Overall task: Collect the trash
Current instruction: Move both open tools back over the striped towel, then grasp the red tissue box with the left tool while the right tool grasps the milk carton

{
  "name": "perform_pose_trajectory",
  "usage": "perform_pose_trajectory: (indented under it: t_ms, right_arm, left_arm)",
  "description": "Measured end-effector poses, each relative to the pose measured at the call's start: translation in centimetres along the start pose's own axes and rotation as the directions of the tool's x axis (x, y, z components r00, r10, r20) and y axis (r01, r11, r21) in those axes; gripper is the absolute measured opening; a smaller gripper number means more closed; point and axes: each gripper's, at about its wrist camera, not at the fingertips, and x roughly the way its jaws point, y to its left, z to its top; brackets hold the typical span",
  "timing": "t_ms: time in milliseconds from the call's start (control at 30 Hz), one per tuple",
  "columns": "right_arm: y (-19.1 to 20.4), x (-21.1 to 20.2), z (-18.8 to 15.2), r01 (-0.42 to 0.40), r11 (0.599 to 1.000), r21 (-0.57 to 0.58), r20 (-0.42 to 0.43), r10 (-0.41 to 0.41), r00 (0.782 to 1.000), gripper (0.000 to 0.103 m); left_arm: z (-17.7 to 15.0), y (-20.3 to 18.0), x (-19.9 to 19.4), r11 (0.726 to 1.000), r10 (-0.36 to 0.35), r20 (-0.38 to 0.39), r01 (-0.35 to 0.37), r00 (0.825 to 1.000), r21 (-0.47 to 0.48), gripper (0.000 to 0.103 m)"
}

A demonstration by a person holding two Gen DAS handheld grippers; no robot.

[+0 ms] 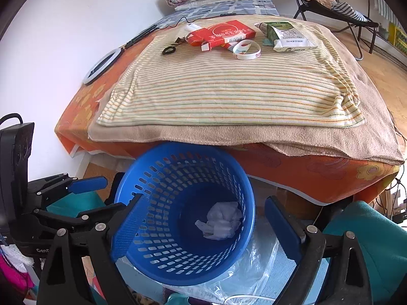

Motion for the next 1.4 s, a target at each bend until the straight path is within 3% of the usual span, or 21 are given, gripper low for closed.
perform_pose_trajectory:
  t_ms: [567, 933, 1167, 1300, 1400]
  right_arm:
    - [-3.0, -4.2, 9.9, 0.053, 0.998, -0.04, 0.116, -0.048, 0.992, 0.099]
    - [-6.5, -1.3, 18.7, 0.11, 0.993, -0.033, 0.173, -0.103, 0.98, 0.099]
    - [-10.1, 2.0, 23.7, 0.123, 0.992, 0.019, 0.125, -0.124, 0.984, 0.099]
    - [-11.6, 4.0, 25.6, 0.157, 0.987, -0.008, 0.106, -0.156, 0.982, 0.103]
    - [-12.8, 5.8, 26.8, 0.165, 0.986, -0.009, 0.081, -0.164, 0.983, 0.103]
  left_arm:
    - [11.6, 2.6, -3.3, 0.998, 0.058, 0.14, -0.062, 0.988, 0.025, 0.071]
    - [20.6, 5.1, 0.0, 1.0, 0.02, 0.161, -0.019, 0.987, -0.011, 0.071]
    - [27.1, 4.6, 3.5, 0.997, 0.026, 0.159, -0.037, 0.987, 0.065, 0.071]
    - [29.6, 3.5, 6.2, 0.988, 0.034, 0.114, -0.051, 0.993, 0.149, 0.071]
    - [30.3, 1.9, 8.7, 0.963, 0.083, 0.075, -0.1, 0.994, 0.249, 0.081]
